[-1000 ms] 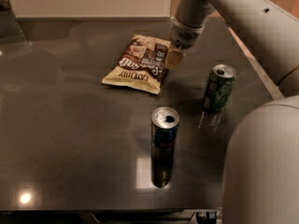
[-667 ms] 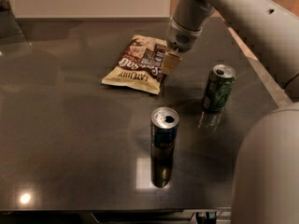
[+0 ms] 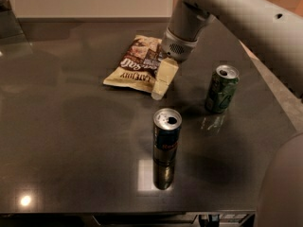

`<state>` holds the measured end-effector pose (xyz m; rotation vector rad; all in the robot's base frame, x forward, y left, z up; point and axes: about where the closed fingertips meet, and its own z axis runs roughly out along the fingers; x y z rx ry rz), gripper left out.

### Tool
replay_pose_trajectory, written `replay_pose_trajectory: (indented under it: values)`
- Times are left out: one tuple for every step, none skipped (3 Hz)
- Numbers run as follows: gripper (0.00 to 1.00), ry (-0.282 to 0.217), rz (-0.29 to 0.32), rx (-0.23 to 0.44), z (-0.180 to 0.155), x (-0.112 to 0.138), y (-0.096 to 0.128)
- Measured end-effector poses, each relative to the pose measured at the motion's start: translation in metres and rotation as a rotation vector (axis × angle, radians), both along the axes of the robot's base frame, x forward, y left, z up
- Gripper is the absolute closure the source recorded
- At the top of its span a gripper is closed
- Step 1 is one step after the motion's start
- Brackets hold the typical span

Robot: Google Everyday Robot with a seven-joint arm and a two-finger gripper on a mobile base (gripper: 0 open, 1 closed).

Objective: Move brown chip bag near green can

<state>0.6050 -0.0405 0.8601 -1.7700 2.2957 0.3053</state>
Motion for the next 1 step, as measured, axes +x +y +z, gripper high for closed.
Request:
replay_pose_trajectory:
  values:
    - [0.00, 0.000, -0.001, 0.000, -0.0003, -0.0003, 0.0002]
